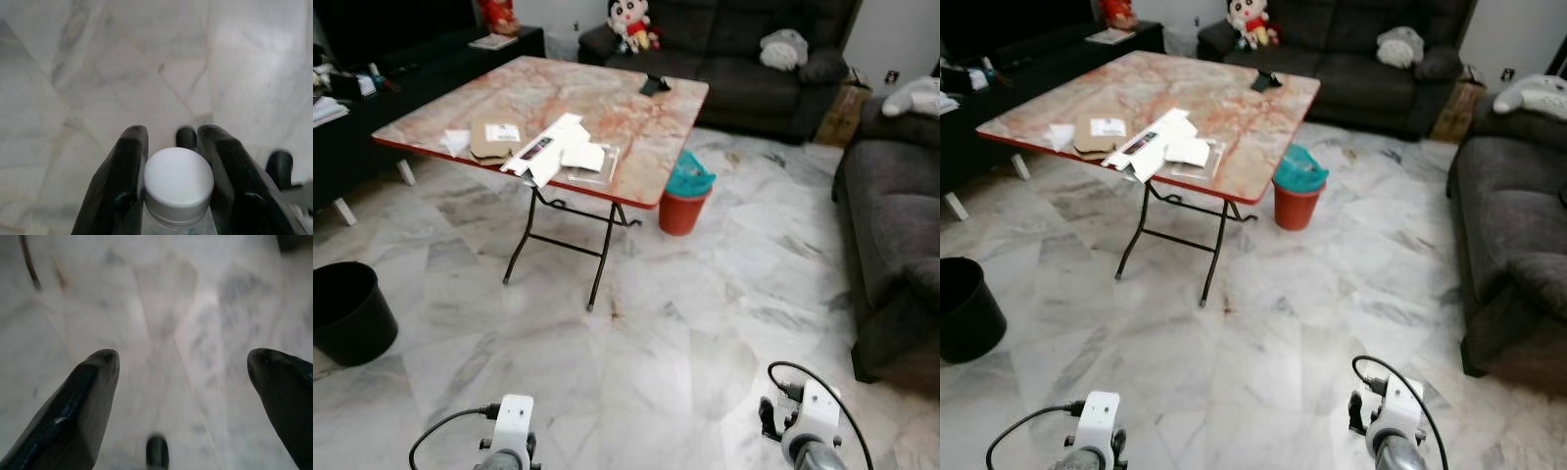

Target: Picking trash to rubbish bin

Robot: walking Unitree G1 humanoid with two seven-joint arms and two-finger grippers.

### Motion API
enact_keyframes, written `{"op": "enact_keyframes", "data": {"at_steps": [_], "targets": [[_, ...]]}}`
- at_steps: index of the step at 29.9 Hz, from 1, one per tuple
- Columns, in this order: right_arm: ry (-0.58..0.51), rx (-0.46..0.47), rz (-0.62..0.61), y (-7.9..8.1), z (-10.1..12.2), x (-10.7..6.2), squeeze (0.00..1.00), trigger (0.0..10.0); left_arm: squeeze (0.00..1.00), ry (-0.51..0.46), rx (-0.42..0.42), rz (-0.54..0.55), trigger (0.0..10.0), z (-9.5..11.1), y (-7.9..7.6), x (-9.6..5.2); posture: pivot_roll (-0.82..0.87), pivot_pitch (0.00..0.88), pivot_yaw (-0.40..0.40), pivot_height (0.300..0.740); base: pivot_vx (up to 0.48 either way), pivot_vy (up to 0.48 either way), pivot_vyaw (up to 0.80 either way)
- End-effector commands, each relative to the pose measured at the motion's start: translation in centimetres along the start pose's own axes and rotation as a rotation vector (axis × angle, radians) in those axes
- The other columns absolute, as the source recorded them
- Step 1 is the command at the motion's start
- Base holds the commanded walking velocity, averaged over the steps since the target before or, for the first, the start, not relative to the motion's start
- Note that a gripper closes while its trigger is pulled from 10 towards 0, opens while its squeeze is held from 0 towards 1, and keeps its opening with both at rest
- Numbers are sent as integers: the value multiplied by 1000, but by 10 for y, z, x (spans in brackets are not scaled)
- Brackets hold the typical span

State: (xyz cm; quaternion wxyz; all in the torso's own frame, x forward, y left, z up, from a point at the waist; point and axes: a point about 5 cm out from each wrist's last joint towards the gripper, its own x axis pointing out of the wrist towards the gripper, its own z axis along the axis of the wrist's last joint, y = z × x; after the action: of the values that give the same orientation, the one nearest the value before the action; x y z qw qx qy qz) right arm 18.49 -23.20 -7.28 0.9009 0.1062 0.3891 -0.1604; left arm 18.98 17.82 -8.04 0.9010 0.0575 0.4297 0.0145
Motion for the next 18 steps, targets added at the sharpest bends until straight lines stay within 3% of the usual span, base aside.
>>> {"op": "enact_keyframes", "data": {"at_steps": [1, 18], "targets": [[-3, 15, -16, -3, 2, 0, 0, 10000, 0, -1, -5, -30, 10000, 2, -7, 0, 97, 0, -64, 740, 0, 0, 0], [-13, 34, -3, 2, 2, 1, 0, 10000, 0, -24, -34, 2, 10000, 3, 3, 0, 98, 0, -59, 740, 0, 0, 0]]}}
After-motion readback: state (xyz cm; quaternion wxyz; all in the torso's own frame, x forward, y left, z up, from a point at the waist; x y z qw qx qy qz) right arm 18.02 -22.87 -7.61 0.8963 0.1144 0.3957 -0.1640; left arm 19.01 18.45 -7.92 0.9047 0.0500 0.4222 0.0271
